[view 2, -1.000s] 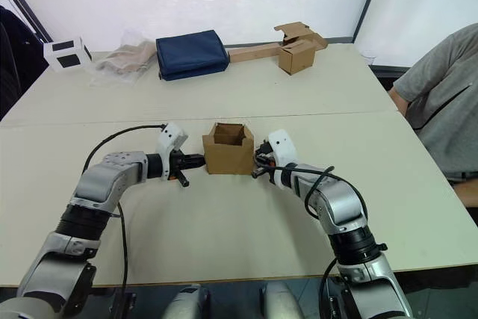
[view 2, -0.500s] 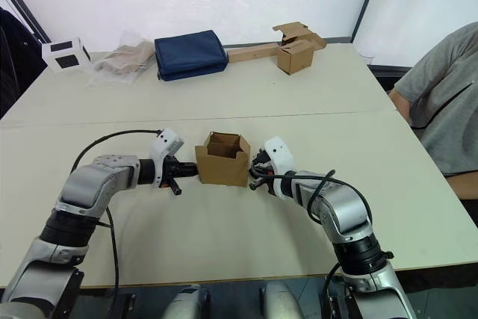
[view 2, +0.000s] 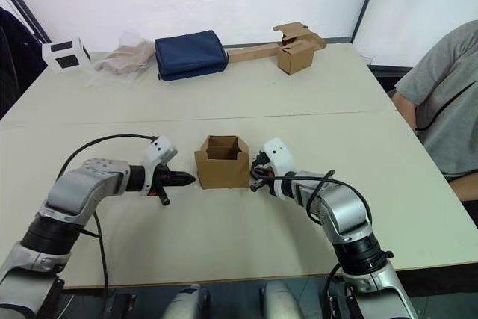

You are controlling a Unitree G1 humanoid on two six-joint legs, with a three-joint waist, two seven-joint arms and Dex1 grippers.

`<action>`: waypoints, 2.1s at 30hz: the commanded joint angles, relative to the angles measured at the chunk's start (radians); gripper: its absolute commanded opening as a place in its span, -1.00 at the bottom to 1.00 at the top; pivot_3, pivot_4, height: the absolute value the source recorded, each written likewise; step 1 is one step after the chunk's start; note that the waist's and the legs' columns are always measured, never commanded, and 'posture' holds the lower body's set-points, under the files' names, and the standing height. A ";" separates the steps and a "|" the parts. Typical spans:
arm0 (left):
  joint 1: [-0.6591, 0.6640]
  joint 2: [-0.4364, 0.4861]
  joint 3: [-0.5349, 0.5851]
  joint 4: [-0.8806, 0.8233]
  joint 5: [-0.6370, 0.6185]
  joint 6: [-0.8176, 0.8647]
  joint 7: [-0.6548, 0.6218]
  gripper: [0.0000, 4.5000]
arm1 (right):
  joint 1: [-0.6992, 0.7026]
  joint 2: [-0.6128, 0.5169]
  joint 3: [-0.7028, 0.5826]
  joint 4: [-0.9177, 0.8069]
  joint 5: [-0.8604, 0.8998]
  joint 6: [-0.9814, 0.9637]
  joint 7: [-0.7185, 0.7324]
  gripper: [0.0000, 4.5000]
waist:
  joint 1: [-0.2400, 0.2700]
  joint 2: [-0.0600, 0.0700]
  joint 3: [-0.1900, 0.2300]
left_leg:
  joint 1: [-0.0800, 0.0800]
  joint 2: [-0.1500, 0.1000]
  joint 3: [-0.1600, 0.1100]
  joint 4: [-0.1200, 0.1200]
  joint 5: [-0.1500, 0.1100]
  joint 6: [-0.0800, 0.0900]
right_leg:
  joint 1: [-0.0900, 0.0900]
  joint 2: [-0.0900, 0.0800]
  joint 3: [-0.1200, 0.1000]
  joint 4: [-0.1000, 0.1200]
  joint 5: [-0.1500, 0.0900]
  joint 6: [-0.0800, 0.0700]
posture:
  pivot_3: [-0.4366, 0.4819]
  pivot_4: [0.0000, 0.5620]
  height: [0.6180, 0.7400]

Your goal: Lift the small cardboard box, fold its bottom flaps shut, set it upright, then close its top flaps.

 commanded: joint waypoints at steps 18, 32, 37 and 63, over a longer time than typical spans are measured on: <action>-0.153 -0.099 0.176 0.001 -0.218 0.031 0.014 -0.97 | -0.033 0.075 -0.086 0.093 0.030 -0.407 0.175 -1.00 | -0.011 0.000 0.000 | 0.000 0.000 0.000 -0.001 0.000 0.000 | 0.000 0.001 0.000 0.000 0.000 0.000 | -0.05 -0.47 1.00; -0.141 -0.098 0.116 0.006 -0.195 -0.009 0.003 -0.97 | 0.004 0.055 -0.103 -0.038 0.092 -0.337 0.191 -1.00 | -0.009 0.000 0.000 | 0.000 0.000 0.000 0.000 0.000 0.000 | 0.000 0.000 0.000 0.000 0.000 0.000 | -0.05 -0.47 1.00; -0.124 -0.079 0.093 0.004 -0.173 -0.032 -0.004 -0.97 | 0.028 0.039 -0.096 -0.066 0.093 -0.315 0.197 -1.00 | -0.008 0.000 0.000 | 0.000 0.000 0.000 0.000 0.000 0.000 | 0.000 0.000 0.000 0.000 0.000 0.000 | -0.05 -0.47 1.00; -0.118 -0.079 -0.003 0.010 -0.096 -0.065 -0.003 -0.97 | -0.067 -0.010 0.036 0.113 -0.039 -0.394 0.296 -1.00 | -0.004 0.000 -0.001 | 0.002 0.000 0.000 0.001 0.000 0.000 | 0.002 0.000 0.000 0.000 0.000 0.000 | -0.05 -0.47 1.00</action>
